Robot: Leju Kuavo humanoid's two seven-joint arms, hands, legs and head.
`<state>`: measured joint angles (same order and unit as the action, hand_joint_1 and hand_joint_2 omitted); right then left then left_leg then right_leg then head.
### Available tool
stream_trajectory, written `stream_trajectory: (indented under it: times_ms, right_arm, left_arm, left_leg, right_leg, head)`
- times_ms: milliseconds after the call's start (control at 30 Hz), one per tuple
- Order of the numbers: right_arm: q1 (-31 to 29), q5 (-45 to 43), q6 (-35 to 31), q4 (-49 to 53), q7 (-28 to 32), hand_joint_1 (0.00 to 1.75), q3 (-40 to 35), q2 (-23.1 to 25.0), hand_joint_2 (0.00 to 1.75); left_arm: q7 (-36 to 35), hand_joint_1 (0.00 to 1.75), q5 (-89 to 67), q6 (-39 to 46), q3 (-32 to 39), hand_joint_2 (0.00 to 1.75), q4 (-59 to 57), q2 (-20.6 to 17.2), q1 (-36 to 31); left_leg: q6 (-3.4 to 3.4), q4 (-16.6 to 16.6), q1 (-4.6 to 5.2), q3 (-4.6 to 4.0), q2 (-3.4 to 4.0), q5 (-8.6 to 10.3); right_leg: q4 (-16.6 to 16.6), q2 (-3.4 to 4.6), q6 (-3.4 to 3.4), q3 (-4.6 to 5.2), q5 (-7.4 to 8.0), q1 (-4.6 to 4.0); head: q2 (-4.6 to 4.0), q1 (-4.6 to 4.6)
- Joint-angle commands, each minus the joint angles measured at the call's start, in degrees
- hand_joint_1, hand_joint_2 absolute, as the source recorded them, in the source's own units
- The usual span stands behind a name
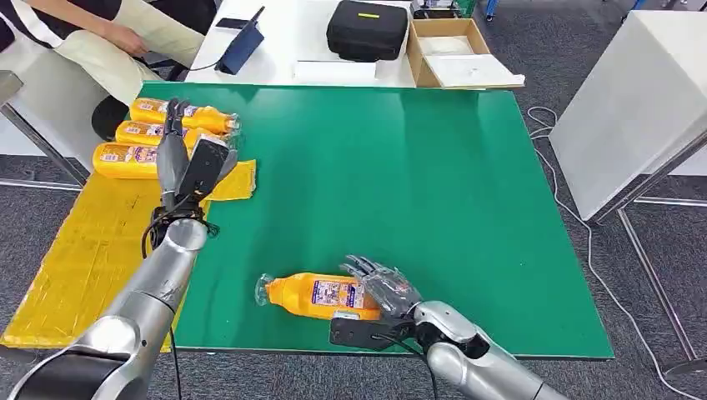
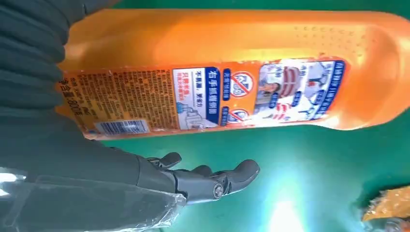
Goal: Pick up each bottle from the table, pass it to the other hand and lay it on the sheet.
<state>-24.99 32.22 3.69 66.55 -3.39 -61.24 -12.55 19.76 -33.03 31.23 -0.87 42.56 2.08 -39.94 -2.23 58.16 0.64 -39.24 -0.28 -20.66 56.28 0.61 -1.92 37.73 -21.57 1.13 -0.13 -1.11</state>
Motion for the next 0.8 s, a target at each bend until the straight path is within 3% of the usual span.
stream_trajectory:
  times_ms: [33,67,367,767,800]
  right_arm:
    - [0.15,0.60,-0.05,-6.47,-0.54,0.00,1.27,1.54,1.75]
    - [0.38,0.74,0.03,-7.10,-0.57,0.00,1.59,1.63,1.75]
    - [1.33,3.94,-0.19,-10.21,-0.80,0.00,2.03,1.95,1.75]
    - [1.57,6.23,-0.18,-14.64,-0.12,0.00,1.49,3.51,1.75]
    - [1.57,6.23,-0.18,-14.64,-0.12,0.02,1.49,3.51,1.75]
  left_arm:
    - [-0.68,0.00,0.12,-0.41,-0.02,1.75,-3.85,0.52,-1.39]
    - [-0.66,0.00,0.21,-0.37,0.06,1.75,-3.65,0.57,-1.31]
    - [-0.63,0.00,0.06,-0.63,0.13,1.75,-2.63,0.96,-0.92]
    - [-0.09,0.00,0.28,-0.27,0.37,1.75,-2.11,1.17,0.32]
    - [-0.09,0.00,0.28,-0.27,0.37,1.75,-2.11,1.17,0.32]
  left_leg:
    - [0.25,-0.09,-0.01,0.62,-0.03,-0.21]
    - [0.10,-0.07,-0.01,0.20,-0.04,-0.04]
    - [0.12,-0.07,-0.03,0.25,-0.08,-0.06]
    - [0.13,-0.08,-0.05,0.44,-0.06,-0.07]
    - [0.30,-0.19,-0.05,0.91,-0.12,-0.21]
  right_leg:
    - [-0.09,-0.11,0.18,-0.62,-0.21,-0.02]
    - [-0.07,-0.07,0.08,-0.21,-0.05,-0.01]
    - [-0.10,-0.12,0.09,-0.28,-0.07,-0.04]
    - [-0.12,-0.10,0.10,-0.45,-0.08,-0.05]
    - [-0.22,-0.21,0.22,-0.93,-0.23,-0.06]
  head:
    - [0.00,0.00]
    - [0.00,-0.02]
    - [0.00,0.00]
    - [0.00,0.00]
    - [0.00,0.00]
